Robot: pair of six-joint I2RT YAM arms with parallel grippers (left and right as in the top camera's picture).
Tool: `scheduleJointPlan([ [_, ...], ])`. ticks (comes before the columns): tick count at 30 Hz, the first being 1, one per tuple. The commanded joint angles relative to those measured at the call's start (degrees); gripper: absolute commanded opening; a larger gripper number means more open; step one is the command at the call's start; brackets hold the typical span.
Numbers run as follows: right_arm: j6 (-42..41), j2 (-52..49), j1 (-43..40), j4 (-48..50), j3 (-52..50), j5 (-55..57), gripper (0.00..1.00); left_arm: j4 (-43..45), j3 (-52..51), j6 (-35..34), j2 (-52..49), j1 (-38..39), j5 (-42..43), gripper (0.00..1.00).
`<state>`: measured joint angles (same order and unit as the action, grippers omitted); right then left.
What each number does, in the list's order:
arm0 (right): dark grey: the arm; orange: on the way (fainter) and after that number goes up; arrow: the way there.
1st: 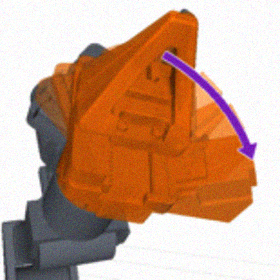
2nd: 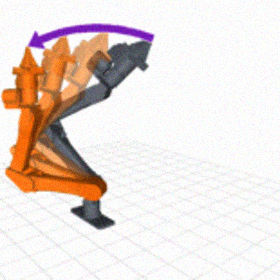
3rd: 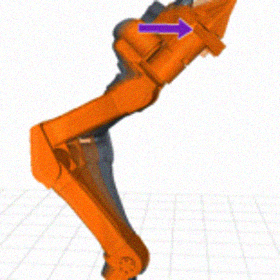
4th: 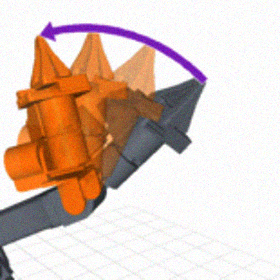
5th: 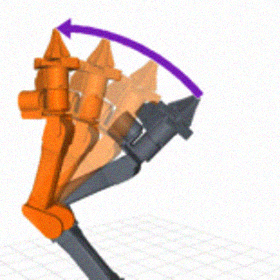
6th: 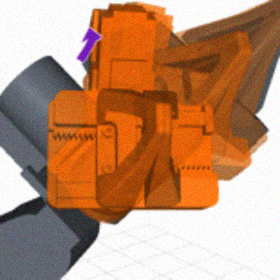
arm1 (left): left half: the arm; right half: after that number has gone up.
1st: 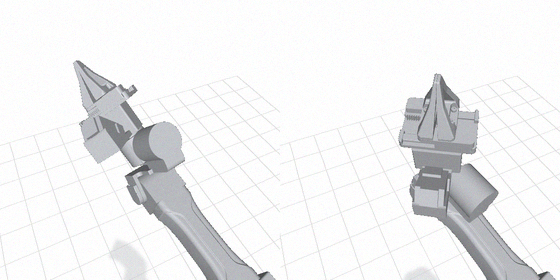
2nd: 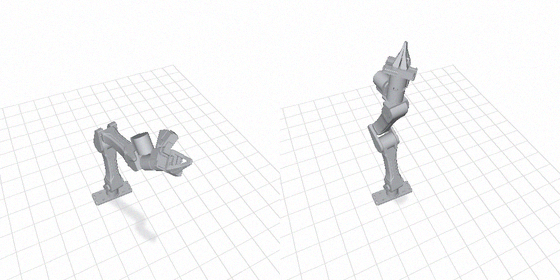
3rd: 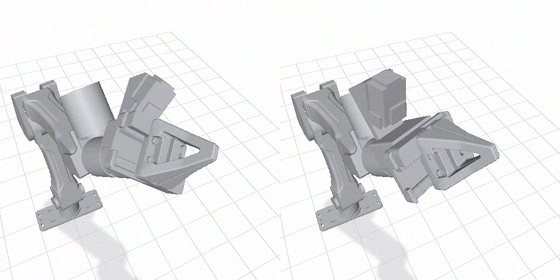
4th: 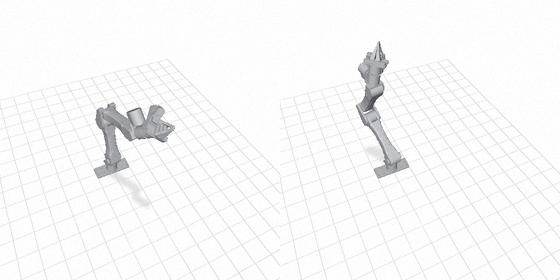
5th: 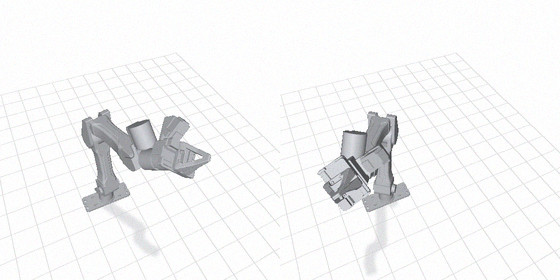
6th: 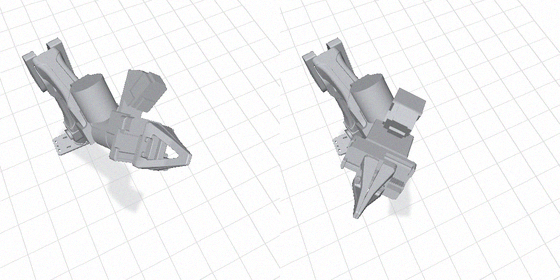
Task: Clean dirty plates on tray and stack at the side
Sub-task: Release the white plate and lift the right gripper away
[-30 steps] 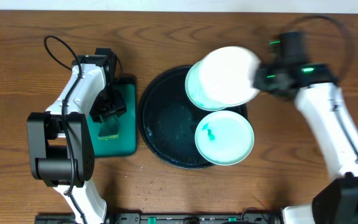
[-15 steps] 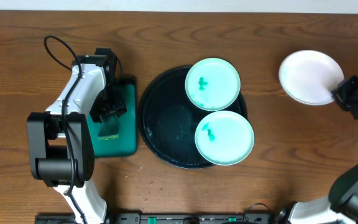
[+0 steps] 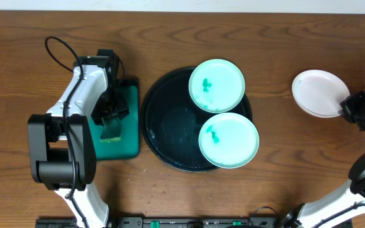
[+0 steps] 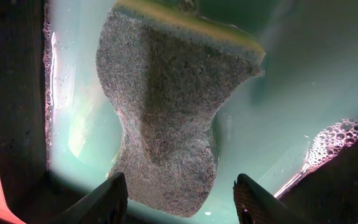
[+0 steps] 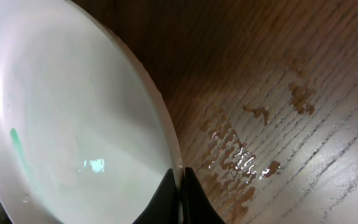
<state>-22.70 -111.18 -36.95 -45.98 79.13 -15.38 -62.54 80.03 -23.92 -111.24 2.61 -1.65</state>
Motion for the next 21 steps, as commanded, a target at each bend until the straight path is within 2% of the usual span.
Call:
scheduleJointPlan([
  [1, 1.3, -0.7, -0.5, 0.1, 0.7, 0.6, 0.01, -0.2, -0.3, 0.3, -0.1, -0.2, -0.2, 0.56],
  [4, 1.6, -0.7, -0.5, -0.1, 0.7, 0.5, 0.03, -0.3, -0.3, 0.3, -0.1, -0.2, -0.2, 0.56],
  [7, 1.6, -0.7, -0.5, -0.8, 0.7, 1.2, 0.1, -0.4, -0.3, 0.3, -0.1, -0.2, -0.2, 0.56],
  [10, 1.6, -0.7, -0.5, -1.7, 0.7, 2.3, 0.11, -0.4, -0.3, 0.3, -0.1, -0.2, -0.2, 0.56],
  [14, 1.6, -0.7, -0.5, -2.7, 0.7, 2.2, 0.21, -0.4, -0.3, 0.3, -0.1, -0.2, -0.2, 0.56],
  [19, 7.3, -0.4, 0.4, -2.9, 0.7, -10.6, 0.27, -0.7, -0.3, 0.3, -0.1, -0.2, -0.2, 0.56],
  [20, 9.1, -0.2, 1.0, -2.9, 0.7, -13.1, 0.39, -0.8, -0.3, 0.3, -0.1, -0.2, -0.2, 0.57],
  [21, 10.4, 0.1, 1.7, -2.9, 0.7, -14.6, 0.43, -1.0, -0.3, 0.3, -0.1, -0.2, -0.2, 0.57],
])
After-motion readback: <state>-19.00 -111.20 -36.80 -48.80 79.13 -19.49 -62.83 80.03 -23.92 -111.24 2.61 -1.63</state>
